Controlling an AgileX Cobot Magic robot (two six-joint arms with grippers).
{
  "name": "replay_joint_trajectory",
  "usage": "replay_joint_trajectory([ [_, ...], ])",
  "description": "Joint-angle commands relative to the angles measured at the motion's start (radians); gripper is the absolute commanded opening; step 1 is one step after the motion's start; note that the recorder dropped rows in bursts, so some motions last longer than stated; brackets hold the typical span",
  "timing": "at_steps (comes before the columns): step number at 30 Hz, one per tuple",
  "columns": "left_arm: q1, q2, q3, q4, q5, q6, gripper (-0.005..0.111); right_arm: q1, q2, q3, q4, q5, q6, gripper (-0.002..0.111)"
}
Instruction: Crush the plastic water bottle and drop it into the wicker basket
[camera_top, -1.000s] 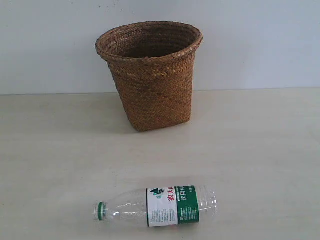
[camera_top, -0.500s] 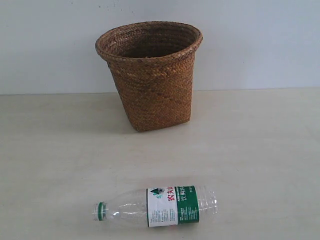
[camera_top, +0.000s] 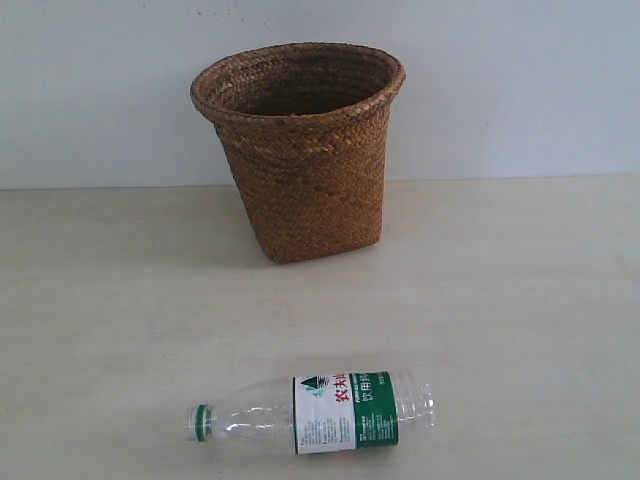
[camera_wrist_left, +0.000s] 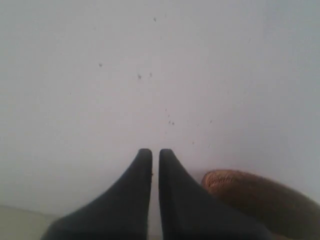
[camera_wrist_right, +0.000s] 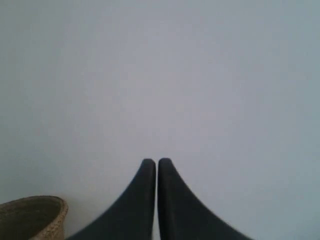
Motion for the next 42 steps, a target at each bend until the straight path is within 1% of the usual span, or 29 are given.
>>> replay_joint_trajectory([
  [1,0.002,0.143,-0.119,0.1,0.135,-0.006,0.004,0.0,0.144,-0.096,-0.014,0.047,-0.056,0.0],
  [3,0.002,0.195,-0.158,0.141,0.181,-0.006,0.004,0.0,0.196,-0.136,-0.017,0.086,-0.087,0.0],
  [5,0.002,0.244,-0.206,0.175,0.256,-0.003,0.004,0.0,0.254,-0.181,-0.019,0.147,-0.12,0.0],
  [10,0.0,0.33,-0.286,0.178,0.402,0.101,0.004,0.007,0.377,-0.271,-0.019,0.312,-0.24,0.0],
  [12,-0.013,0.354,-0.294,0.178,0.424,0.132,0.004,0.016,0.42,-0.303,-0.019,0.386,-0.272,0.0],
  [13,-0.026,0.364,-0.296,0.178,0.432,0.158,0.004,0.021,0.44,-0.319,-0.019,0.421,-0.279,0.0],
  [15,-0.095,0.399,-0.296,0.175,0.462,0.281,0.004,0.065,0.51,-0.373,-0.016,0.539,-0.363,0.0],
  [17,-0.149,0.425,-0.296,0.159,0.465,0.359,0.004,0.102,0.553,-0.408,-0.016,0.616,-0.41,0.0],
  [19,-0.201,0.455,-0.296,0.125,0.481,0.479,0.004,0.14,0.602,-0.452,0.02,0.713,-0.486,0.0],
  [20,-0.242,0.488,-0.306,0.099,0.518,0.539,0.004,0.169,0.64,-0.489,0.056,0.798,-0.556,0.0],
  [22,-0.28,0.531,-0.328,0.074,0.58,0.603,0.004,0.191,0.687,-0.53,0.107,0.885,-0.622,0.0],
  [23,-0.311,0.573,-0.355,0.035,0.643,0.693,0.004,0.2,0.726,-0.556,0.159,0.948,-0.678,0.0],
  [25,-0.336,0.624,-0.387,-0.058,0.718,0.814,0.004,0.202,0.768,-0.585,0.244,1.022,-0.767,0.0],
  [26,-0.348,0.658,-0.407,-0.13,0.762,0.928,0.004,0.202,0.794,-0.591,0.33,1.054,-0.843,0.0],
  [28,-0.352,0.713,-0.436,-0.301,0.85,1.157,0.004,0.204,0.833,-0.596,0.474,1.116,-0.979,0.0],
  [29,-0.352,0.738,-0.438,-0.352,0.875,1.257,0.004,0.212,0.848,-0.596,0.522,1.137,-1.021,0.0],
  [30,-0.352,0.763,-0.438,-0.407,0.892,1.353,0.004,0.226,0.867,-0.596,0.54,1.153,-1.048,0.0],
  [31,-0.352,0.778,-0.438,-0.428,0.898,1.403,0.004,0.241,0.879,-0.596,0.54,1.153,-1.05,0.0],
  [34,-0.352,0.822,-0.438,-0.444,0.911,1.473,0.004,0.291,0.918,-0.596,0.54,1.153,-1.054,0.0],
  [36,-0.352,0.852,-0.438,-0.454,0.911,1.487,0.004,0.314,0.946,-0.596,0.535,1.153,-1.059,0.0],
  [39,-0.361,0.899,-0.438,-0.476,0.911,1.493,0.004,0.322,0.988,-0.596,0.535,1.153,-1.059,0.0],
  [40,-0.364,0.914,-0.438,-0.499,0.911,1.52,0.005,0.322,1.0,-0.596,0.535,1.153,-1.057,0.0],
  [42,-0.38,0.938,-0.438,-0.54,0.913,1.59,0.009,0.322,1.019,-0.596,0.538,1.153,-1.057,0.0],
])
